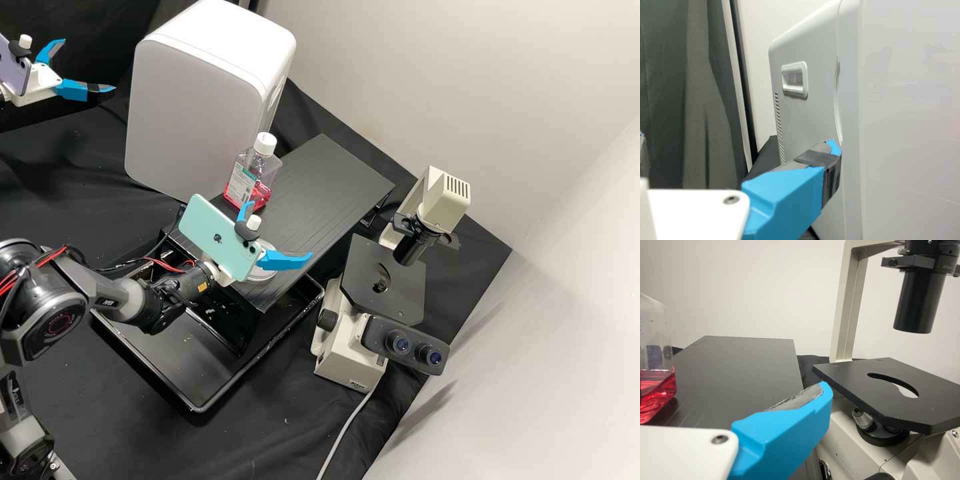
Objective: Remove the lid from the petri dish
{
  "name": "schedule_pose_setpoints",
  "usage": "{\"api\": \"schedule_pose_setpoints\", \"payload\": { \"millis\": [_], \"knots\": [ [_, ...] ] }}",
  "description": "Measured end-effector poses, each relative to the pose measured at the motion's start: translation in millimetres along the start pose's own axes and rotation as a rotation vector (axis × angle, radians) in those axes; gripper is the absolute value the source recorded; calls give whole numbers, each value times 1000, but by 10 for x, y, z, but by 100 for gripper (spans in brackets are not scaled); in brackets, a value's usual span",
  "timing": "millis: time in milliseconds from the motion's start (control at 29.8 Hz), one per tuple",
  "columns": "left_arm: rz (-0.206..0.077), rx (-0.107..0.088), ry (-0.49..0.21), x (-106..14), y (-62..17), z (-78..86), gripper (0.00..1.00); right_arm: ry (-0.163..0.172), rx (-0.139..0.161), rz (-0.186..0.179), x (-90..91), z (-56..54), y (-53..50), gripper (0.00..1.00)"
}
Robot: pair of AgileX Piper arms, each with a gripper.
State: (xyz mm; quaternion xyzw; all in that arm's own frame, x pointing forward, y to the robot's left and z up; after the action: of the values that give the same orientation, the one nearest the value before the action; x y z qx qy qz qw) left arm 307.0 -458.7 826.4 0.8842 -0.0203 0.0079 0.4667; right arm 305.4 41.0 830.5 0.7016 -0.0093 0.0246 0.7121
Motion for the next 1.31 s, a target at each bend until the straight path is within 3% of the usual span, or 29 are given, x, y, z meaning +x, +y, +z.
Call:
{"api": "schedule_pose_setpoints", "payload": {
  "millis": [302, 403, 570, 704, 772, 872, 1006, 1074, 1174, 1308],
  "knots": [
    [-1, 0, -3, 5, -4, 8, 100, 0, 0, 0, 0, 0, 0, 100],
    [-5, -9, -3, 47, -29, 34, 100, 0, 0, 0, 0, 0, 0, 100],
    [-12, -27, -28, 108, -81, 200, 100, 0, 0, 0, 0, 0, 0, 100],
    [-13, -25, -98, 111, -96, 458, 100, 0, 0, 0, 0, 0, 0, 100],
    [-17, -13, -142, 100, -125, 555, 100, 0, 0, 0, 0, 0, 0, 100],
    [-27, 16, -217, 88, -243, 673, 100, 0, 0, 0, 0, 0, 0, 100],
    [-52, 42, -301, 14, -434, 767, 100, 0, 0, 0, 0, 0, 0, 100],
    [-64, 41, -338, -31, -519, 811, 100, 0, 0, 0, 0, 0, 0, 100],
    [-93, 19, -402, -115, -627, 894, 100, 0, 0, 0, 0, 0, 0, 100],
    [-149, 25, -474, -248, -732, 977, 100, 0, 0, 0, 0, 0, 0, 100]
  ]
}}
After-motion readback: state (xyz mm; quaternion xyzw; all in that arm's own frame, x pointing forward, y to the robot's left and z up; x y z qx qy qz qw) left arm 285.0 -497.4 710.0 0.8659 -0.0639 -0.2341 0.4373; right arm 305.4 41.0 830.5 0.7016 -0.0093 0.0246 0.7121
